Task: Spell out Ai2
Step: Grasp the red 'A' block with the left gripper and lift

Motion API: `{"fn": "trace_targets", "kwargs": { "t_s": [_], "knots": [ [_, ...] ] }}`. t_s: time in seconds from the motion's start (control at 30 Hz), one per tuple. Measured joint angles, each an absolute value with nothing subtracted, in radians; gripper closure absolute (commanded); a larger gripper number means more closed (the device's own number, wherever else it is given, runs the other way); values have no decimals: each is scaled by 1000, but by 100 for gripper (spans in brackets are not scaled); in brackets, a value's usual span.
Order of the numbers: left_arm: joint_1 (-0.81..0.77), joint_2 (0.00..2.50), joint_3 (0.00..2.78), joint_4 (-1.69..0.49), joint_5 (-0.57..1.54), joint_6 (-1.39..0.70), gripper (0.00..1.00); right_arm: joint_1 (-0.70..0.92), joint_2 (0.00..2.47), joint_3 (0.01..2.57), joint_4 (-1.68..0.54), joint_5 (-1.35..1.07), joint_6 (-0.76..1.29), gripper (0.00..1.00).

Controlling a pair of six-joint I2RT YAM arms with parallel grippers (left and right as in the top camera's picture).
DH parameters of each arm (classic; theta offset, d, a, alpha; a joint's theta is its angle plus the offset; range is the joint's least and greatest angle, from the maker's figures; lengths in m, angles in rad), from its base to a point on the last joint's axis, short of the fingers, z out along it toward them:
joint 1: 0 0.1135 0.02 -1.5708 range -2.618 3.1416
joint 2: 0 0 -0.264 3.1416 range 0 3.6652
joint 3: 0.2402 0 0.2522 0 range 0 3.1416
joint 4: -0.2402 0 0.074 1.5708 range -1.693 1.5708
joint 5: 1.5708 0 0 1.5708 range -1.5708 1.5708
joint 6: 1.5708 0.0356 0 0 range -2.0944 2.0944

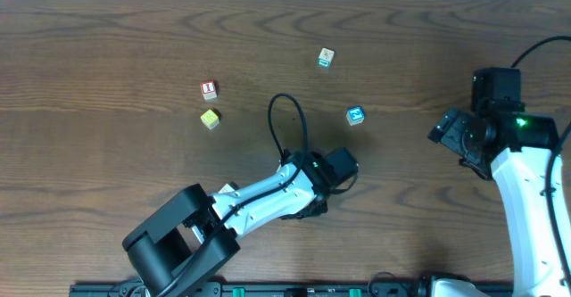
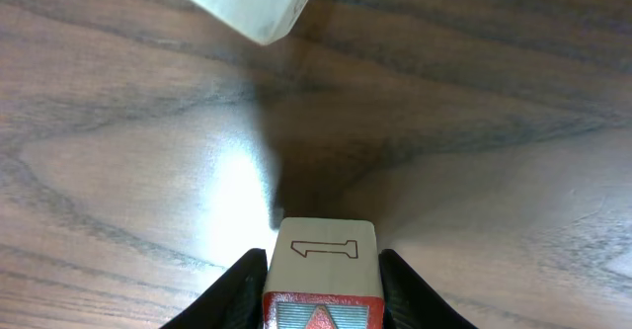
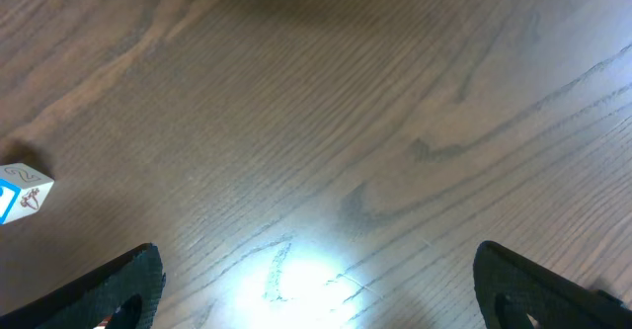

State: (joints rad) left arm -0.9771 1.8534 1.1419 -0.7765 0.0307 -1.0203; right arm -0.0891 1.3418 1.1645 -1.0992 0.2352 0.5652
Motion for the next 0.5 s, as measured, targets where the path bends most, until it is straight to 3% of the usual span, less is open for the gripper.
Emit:
{"fn": "trace_targets", "kwargs": {
  "t_s": [0.2, 0.5],
  "knots": [
    [-977, 1853, 1142, -779, 45, -1021, 88, -89, 1342, 1164, -1099, 235, 565, 1],
    [-976, 1853, 1142, -778, 45, -1001, 87, -89, 1342, 1164, -1099, 235, 565, 1]
  ]
}}
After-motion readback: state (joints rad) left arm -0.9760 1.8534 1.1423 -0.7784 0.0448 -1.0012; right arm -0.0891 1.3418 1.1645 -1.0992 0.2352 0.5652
